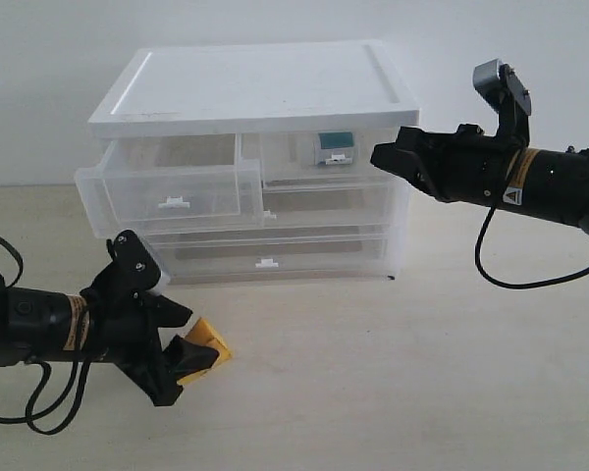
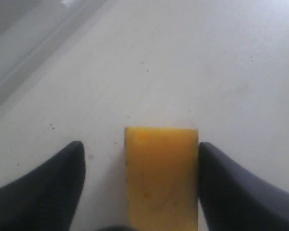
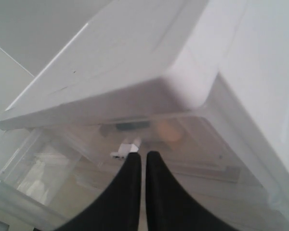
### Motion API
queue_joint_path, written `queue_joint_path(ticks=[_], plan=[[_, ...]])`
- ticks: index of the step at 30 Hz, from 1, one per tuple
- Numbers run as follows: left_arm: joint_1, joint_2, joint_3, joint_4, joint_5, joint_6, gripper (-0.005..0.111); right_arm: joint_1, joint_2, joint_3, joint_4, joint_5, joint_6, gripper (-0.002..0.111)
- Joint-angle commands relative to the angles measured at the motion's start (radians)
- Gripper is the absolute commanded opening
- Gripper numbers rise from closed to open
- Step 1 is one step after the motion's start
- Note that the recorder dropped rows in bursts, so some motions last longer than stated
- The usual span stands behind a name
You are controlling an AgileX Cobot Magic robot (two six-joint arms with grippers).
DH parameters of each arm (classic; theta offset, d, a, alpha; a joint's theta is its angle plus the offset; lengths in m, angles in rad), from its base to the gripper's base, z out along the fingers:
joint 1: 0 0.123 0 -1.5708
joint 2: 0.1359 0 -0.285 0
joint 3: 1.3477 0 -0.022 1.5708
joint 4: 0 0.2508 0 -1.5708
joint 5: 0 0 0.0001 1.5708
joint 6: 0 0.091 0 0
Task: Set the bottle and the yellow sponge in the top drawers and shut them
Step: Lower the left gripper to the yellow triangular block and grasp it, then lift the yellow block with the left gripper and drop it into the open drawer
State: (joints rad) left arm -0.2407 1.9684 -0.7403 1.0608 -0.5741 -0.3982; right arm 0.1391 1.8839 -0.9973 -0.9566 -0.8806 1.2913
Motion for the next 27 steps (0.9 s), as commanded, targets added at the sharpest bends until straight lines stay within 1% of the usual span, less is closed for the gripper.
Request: queue_joint_path(ticks=[1, 3, 5, 9, 12, 20, 25, 27], plan=[[-0.005, 0.002, -0.005, 0.005, 0.049, -0.006, 0.034, 0.000, 0.001, -0.004, -0.002, -0.005, -0.010, 0.000], [-0.005, 0.002, -0.005, 0.031, 0.054, -0.006, 0.020, 0.000, 0.001, -0.004, -0.002, -0.005, -0.010, 0.000], [-0.005, 0.002, -0.005, 0.096, 0.047, -0.006, 0.004, 0.000, 0.001, -0.004, -0.002, -0.005, -0.010, 0.000], [-0.005, -0.010, -0.005, 0.240, 0.044, -0.119, 0.004, 0.000, 0.001, -0.004, -0.002, -0.005, -0.010, 0.000], [-0.025, -0.051, 0.005, 0.344, 0.021, -0.205, 0.004, 0.000, 0.001, -0.004, 0.000, -0.005, -0.011, 0.000], [-0.122, -0.254, 0.084, 0.365, 0.021, -0.221, 0.004, 0.000, 0.001, -0.004, 0.000, -0.005, -0.011, 0.000], [-0.130, -0.433, 0.131, 0.363, 0.013, -0.221, 0.004, 0.000, 0.001, -0.004, 0.000, -0.005, -0.012, 0.000], [-0.130, -0.518, 0.141, 0.303, 0.039, -0.214, 0.004, 0.000, 0.001, -0.004, 0.000, -0.005, -0.012, 0.000]])
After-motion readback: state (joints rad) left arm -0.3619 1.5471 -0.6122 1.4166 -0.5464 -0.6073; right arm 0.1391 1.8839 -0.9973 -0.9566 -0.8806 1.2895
